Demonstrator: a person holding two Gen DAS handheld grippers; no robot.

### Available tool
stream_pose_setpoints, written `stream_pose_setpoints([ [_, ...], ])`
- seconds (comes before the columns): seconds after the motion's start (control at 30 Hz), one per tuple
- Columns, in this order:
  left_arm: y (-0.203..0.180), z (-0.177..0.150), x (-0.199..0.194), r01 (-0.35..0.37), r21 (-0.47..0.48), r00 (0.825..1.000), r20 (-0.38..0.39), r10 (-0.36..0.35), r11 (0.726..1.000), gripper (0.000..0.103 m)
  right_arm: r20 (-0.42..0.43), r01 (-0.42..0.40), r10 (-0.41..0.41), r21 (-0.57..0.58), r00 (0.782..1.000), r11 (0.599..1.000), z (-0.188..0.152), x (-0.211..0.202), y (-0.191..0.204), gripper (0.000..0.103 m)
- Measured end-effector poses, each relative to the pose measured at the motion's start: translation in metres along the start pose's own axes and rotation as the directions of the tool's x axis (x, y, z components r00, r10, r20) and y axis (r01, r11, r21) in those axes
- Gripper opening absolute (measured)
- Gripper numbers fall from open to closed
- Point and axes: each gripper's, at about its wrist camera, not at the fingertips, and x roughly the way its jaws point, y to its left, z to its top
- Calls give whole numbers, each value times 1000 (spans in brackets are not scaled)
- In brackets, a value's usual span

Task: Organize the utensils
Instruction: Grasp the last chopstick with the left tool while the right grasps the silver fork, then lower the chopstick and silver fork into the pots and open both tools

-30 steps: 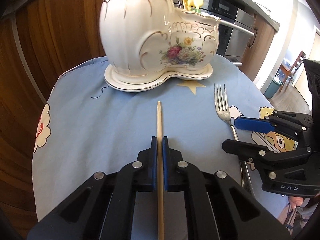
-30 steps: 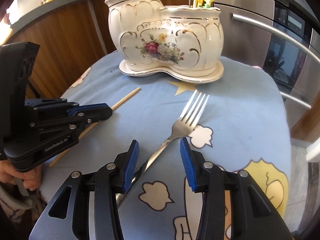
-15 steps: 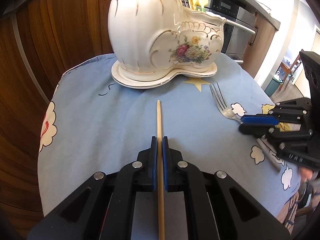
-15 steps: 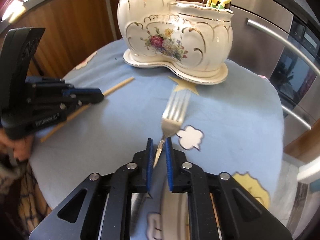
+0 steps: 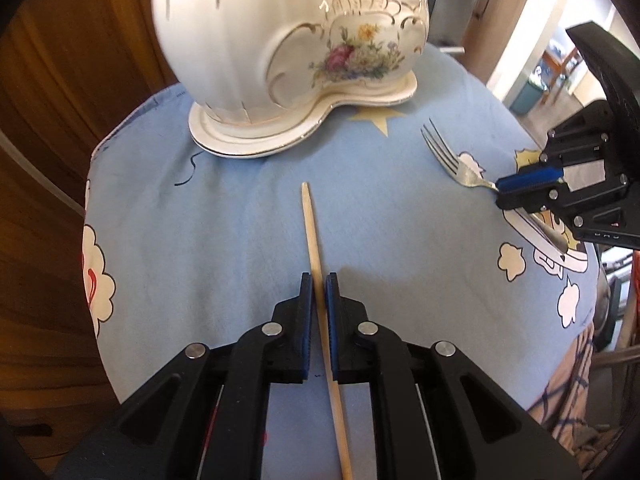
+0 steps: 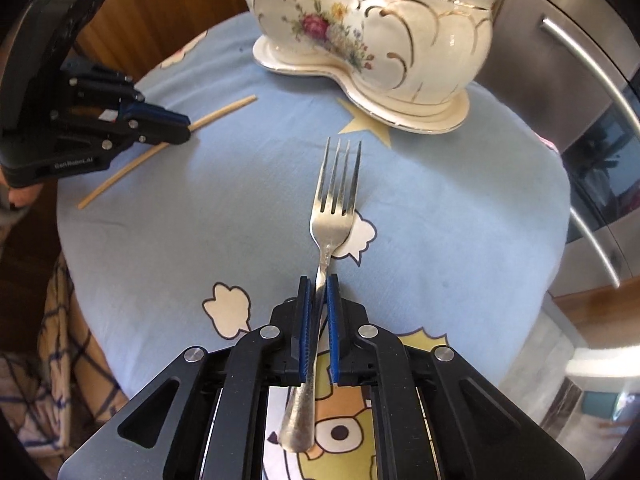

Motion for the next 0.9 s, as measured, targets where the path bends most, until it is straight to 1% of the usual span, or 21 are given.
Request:
stream_pose_setpoints([
  [0.1,-1,5,1,-2,22,999,-38,3,1000,7,-34,-4,4,-16,999,1000,3,1,3,9],
  [0.2,0,9,2,10,19,998,-63,-9,1000,7,-49,-2,0,-29,999,1000,6,1,5,9],
  [0.27,1,13,3,16,20,998,-63,-14,1000,7,-42,15,-17,-40,999,999,7,1,8,9],
  [0.37,3,13,4,19,21,999,-40,-18,1000,7,-13,31,-32,-38,999,999,3,0,11,9],
  [0.57,6,-5,-1,13,-18,1000,24,-12,1000,5,27,35,-34,-30,999,999,-8,-3,12,6],
  [0.7,22,-15,-14,41,-75,996,84,-35,996,5,58,38,-37,-28,998,999,-15,-10,9,6],
  [0.83,38,-23,-33,74,-115,986,159,-55,991,5,105,23,-22,-7,994,1000,-26,-21,3,6],
  [0.9,41,-25,-45,108,-123,971,224,-78,986,5,126,18,-18,3,992,1000,-28,-25,-1,6],
])
